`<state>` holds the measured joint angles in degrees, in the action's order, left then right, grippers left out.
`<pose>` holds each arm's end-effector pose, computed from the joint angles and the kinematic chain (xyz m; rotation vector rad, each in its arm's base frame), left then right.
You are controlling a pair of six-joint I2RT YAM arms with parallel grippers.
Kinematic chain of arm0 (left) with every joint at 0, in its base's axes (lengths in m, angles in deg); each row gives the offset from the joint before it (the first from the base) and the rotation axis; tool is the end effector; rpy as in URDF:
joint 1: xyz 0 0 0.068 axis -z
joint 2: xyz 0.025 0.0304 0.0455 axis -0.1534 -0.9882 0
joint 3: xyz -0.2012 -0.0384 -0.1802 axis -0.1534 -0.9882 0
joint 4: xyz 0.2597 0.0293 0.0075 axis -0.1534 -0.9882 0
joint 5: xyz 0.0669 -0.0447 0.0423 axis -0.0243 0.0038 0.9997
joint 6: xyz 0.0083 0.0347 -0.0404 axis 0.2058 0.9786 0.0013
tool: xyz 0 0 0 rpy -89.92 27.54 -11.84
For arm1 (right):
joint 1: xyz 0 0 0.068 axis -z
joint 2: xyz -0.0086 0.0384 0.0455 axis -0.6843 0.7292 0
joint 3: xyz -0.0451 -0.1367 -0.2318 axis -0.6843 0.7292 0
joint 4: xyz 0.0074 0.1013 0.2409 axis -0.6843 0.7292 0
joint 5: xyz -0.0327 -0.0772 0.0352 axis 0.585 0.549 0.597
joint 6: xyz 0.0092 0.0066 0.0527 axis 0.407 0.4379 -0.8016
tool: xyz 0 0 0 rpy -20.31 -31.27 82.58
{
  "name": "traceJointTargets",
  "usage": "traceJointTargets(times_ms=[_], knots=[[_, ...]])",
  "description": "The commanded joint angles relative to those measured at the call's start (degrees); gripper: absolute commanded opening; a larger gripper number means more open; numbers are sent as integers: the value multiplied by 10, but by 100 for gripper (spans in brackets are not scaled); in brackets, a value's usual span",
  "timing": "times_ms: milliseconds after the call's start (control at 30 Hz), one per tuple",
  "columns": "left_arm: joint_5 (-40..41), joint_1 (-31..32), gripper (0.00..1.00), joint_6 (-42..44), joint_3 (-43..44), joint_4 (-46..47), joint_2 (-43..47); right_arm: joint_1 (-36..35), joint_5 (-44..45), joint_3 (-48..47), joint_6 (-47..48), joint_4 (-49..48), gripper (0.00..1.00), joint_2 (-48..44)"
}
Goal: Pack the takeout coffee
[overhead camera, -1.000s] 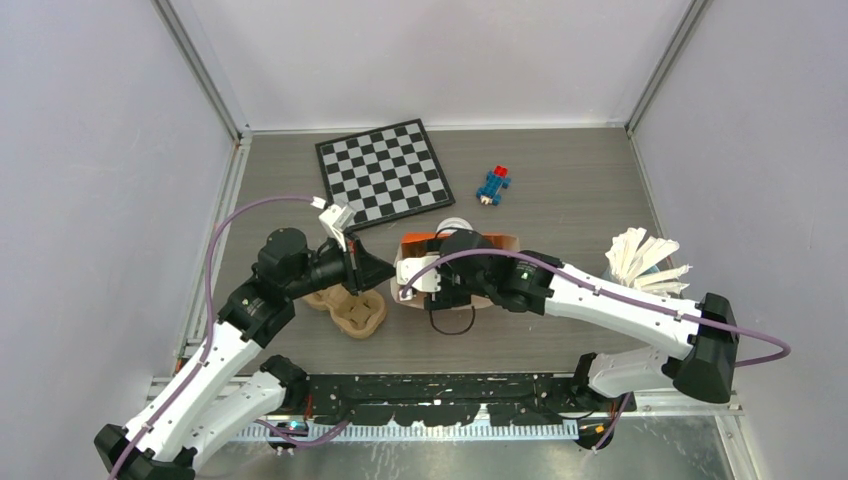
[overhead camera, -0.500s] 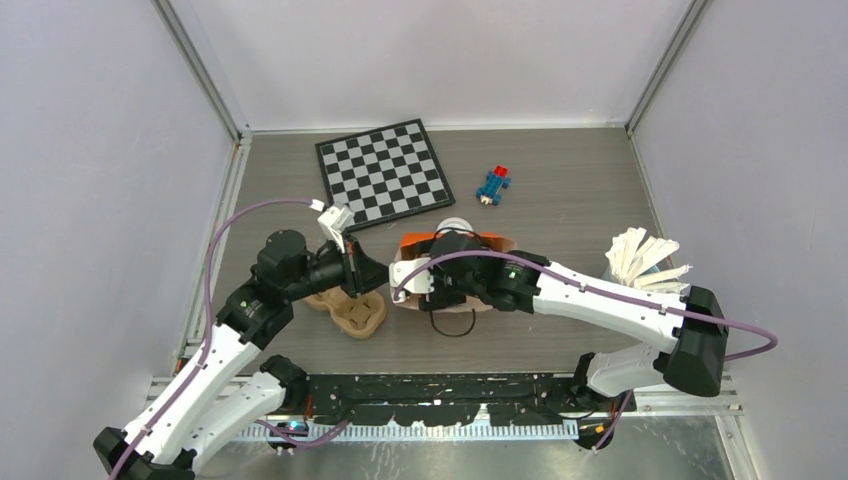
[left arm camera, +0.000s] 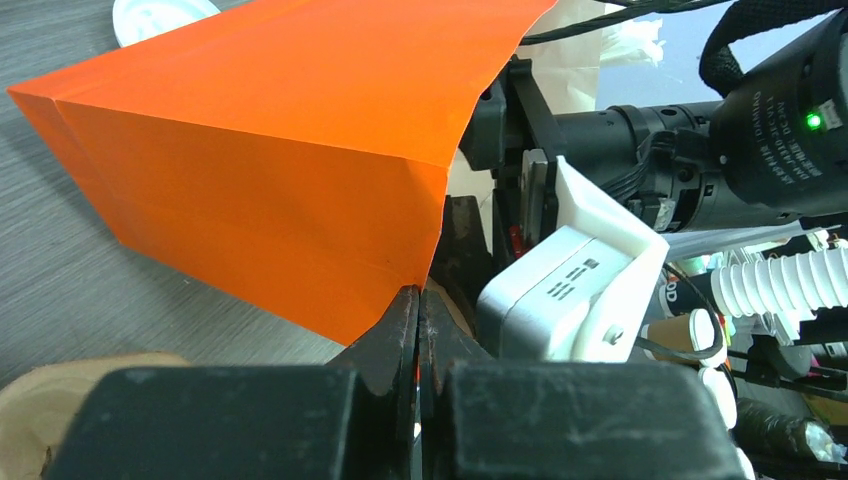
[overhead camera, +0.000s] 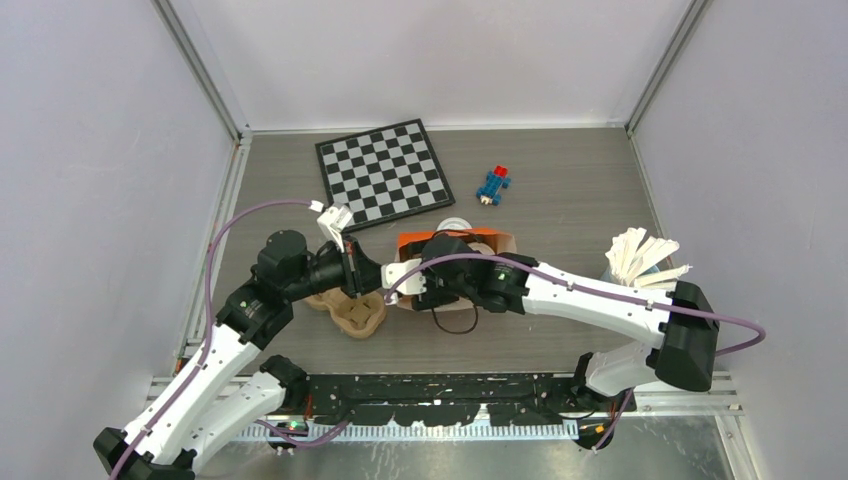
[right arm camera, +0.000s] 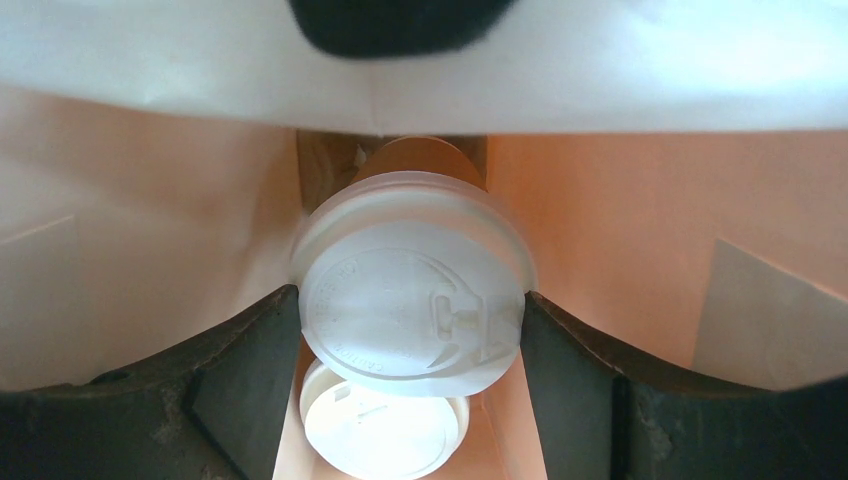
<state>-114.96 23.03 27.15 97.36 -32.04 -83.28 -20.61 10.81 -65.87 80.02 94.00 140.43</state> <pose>0.1290 -0.0999 0.3226 0.3337 1.9904 -1.2192 0.1411 0.2681 0.2923 -1.8105 1.3883 -0.1125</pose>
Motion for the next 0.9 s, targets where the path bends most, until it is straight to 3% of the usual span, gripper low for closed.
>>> traceJointTargets(times_ms=[0, 867], knots=[[4, 1, 0, -7, 12, -3, 2, -6, 30, -4, 10, -42, 74, 11], [10, 1, 0, -27, 25, -26, -5, -7, 54, 49, -6, -106, 80, 27]])
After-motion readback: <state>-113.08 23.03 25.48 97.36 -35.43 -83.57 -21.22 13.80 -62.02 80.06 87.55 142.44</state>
